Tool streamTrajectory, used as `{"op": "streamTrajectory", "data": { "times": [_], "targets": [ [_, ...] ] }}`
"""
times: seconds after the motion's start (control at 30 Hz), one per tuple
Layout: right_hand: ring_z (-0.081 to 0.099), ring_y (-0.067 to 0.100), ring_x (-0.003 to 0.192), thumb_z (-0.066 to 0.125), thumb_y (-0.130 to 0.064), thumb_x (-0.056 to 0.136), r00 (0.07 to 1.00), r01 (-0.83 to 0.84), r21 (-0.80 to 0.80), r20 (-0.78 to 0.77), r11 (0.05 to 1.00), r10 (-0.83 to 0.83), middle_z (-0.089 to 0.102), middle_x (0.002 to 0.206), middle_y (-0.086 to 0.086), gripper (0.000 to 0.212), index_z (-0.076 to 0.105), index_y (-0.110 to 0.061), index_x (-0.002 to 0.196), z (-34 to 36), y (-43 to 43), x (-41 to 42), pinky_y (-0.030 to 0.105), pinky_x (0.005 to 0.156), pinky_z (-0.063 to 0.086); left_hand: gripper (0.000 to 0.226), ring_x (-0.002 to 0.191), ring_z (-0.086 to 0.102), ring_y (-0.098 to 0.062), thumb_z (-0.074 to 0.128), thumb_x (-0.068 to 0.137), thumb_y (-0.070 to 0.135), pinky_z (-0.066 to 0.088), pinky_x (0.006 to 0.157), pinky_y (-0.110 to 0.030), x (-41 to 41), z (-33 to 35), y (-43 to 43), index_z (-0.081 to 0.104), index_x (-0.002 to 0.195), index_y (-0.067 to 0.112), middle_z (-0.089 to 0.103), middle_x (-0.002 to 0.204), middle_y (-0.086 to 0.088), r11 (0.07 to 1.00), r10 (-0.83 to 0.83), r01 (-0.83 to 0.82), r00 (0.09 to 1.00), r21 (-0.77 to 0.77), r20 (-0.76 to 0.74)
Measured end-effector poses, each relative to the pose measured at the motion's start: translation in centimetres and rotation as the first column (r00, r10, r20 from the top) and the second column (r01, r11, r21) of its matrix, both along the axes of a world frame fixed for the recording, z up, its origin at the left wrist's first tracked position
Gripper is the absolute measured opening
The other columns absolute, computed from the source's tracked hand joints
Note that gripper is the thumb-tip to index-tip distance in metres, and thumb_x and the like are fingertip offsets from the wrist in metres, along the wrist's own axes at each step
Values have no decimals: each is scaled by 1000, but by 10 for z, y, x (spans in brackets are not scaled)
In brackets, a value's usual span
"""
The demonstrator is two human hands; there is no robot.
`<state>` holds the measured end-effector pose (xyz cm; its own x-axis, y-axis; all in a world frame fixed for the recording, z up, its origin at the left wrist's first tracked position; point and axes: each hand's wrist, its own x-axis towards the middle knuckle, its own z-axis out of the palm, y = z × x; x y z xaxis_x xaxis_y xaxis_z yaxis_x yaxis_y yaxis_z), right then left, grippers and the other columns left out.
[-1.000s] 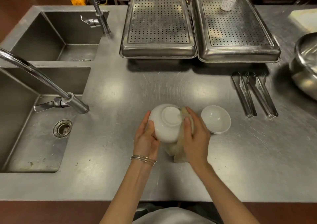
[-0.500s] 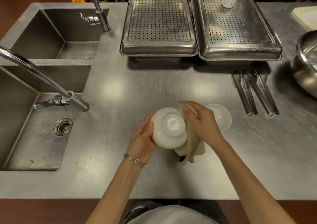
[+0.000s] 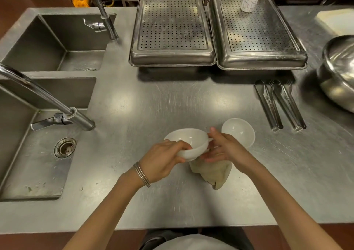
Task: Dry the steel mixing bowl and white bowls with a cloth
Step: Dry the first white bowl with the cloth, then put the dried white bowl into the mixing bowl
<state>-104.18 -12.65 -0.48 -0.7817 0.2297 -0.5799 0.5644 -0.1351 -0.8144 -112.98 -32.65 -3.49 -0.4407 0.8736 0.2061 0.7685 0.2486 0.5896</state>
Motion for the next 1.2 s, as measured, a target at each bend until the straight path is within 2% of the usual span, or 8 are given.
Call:
{"op": "streamTrajectory", "data": {
  "times": [0.1,0.23,0.4,0.53,0.63,0.83,1.07,1.2],
  "targets": [
    [70,33,79,59,-29,89,996,-65,-61,58,996,69,67,99,21,32,56,-8,113,5,0,-2,34,69,59,19,77,49,-11,48,85,30,39,72,-20,0,-10,3,48,102,21,67,81,-3,997,-43,54,984,62,-173],
    [69,22,77,59,-5,82,999,4,121,47,993,-10,65,95,12,32,56,-7,114,-6,-4,0,30,62,59,30,92,48,-8,60,76,44,35,85,-25,-6,-21,2,55,103,32,65,89,9,987,57,-26,979,156,-196],
    [67,13,77,60,-1,80,991,123,270,-91,955,-102,71,86,7,38,58,-18,113,-2,4,12,22,57,56,89,127,26,7,72,56,62,21,104,-6,-2,-19,12,37,134,35,34,139,11,956,225,-273,914,103,338],
    [67,20,83,61,-1,79,975,211,282,-122,936,-183,70,91,9,45,58,-24,117,7,23,27,27,62,58,103,123,37,10,81,52,47,35,100,-9,2,-11,40,32,140,26,36,141,9,973,136,-216,831,87,540],
    [66,21,84,61,2,79,948,309,271,-161,912,-273,69,92,9,43,61,-25,113,16,42,41,25,56,57,98,120,41,7,85,55,36,36,97,-7,1,-2,67,35,139,24,41,136,8,987,61,-128,850,93,523],
    [65,17,79,59,6,79,889,456,314,-207,833,-409,68,86,3,40,61,-23,106,41,101,74,17,50,52,71,110,47,8,67,65,53,33,93,-5,6,16,128,46,128,29,53,120,11,990,-39,-15,923,137,383],
    [67,8,66,57,7,79,860,511,371,-236,776,-454,71,84,4,41,63,-15,113,52,216,120,22,54,54,64,116,43,1,62,67,57,31,100,-12,38,26,244,39,125,42,43,124,22,986,-112,59,927,156,359],
    [67,9,72,53,10,81,857,511,384,-292,769,-424,71,87,1,40,64,-21,105,71,309,145,24,57,57,71,122,35,-7,49,74,60,25,105,-20,61,22,337,43,134,23,46,132,5,995,-46,39,996,91,77]
  ]
}}
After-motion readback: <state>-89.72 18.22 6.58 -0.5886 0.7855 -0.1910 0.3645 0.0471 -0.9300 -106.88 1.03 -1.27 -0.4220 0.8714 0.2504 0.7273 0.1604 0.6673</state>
